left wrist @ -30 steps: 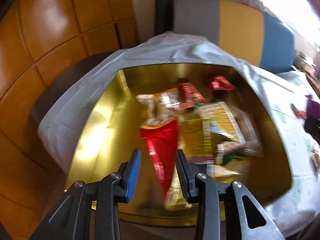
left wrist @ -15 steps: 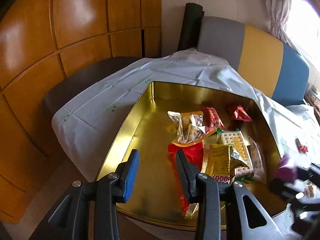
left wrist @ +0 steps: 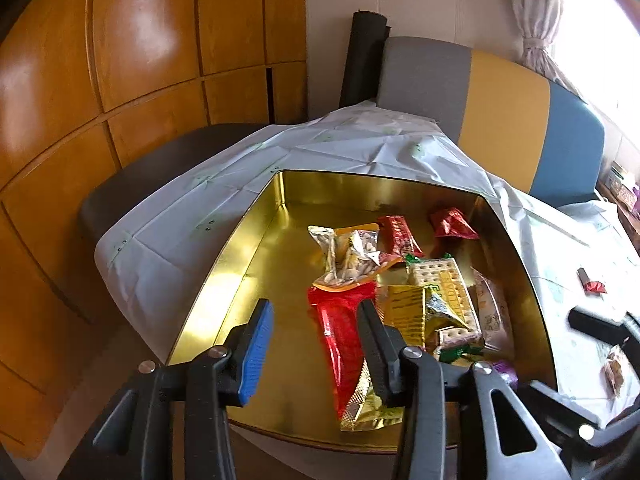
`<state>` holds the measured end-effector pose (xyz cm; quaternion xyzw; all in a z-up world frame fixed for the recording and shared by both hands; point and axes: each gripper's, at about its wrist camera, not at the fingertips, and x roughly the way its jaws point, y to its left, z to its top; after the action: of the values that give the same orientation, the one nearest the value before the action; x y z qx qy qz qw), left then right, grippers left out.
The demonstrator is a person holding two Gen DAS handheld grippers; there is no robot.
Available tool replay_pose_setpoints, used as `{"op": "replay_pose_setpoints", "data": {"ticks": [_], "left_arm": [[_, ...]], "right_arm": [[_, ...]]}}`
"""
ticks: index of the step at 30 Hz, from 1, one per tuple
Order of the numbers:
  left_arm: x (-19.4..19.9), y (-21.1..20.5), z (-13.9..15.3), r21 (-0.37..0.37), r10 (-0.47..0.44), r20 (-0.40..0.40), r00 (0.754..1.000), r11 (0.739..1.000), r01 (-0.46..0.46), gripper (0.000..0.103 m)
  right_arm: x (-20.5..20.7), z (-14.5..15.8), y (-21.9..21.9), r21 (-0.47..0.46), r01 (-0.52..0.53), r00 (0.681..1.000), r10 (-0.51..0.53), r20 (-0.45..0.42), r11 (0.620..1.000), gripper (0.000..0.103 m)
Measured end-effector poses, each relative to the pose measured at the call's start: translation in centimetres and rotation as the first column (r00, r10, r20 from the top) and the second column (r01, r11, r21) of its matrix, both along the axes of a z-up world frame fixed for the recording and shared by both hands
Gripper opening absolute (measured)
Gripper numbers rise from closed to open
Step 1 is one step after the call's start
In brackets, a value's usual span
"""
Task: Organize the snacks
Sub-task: 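Carry the purple packet into the gold tin and open the right tool, then withdraw both tools from the tin toward the remaining snacks on the cloth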
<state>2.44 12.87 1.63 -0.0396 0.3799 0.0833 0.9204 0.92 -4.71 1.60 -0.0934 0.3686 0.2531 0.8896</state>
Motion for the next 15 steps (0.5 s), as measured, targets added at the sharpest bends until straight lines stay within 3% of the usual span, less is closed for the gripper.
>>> {"op": "replay_pose_setpoints", "data": {"ticks": [4,8,11,15], "left_arm": [[-0.2,-0.4,0.1,0.0,-0.011,0.006,1.0,1.0,0.011,0.044],[-0.3,-0.8,0.3,0.005,-0.024,0.01,1.0,1.0,0.024,0.044],[-0.4,-1.1,0.3,0.009,-0.032,0.011,0.999,0.999,0.032,0.044],[-0.5,-1.4,0.4,0.018,-0.04,0.012,0.999,0.999,0.04,0.044]], "right_arm": [[-0.8,1.0,-0.9,-0.001,0.066,0.994,-0.066,0.091,0.998,0.103],[-0.9,1.8,-2.3,-0.006,0.14,0.978,-0.137,0.159,0.99,0.103],[-0.5,1.6,-3.1,-0.06,0.161,0.978,-0.151,0.143,0.985,0.103],[-0.6,1.5,-5.2,-0.067,0.174,0.979,-0.165,0.121,0.983,0.103]]}}
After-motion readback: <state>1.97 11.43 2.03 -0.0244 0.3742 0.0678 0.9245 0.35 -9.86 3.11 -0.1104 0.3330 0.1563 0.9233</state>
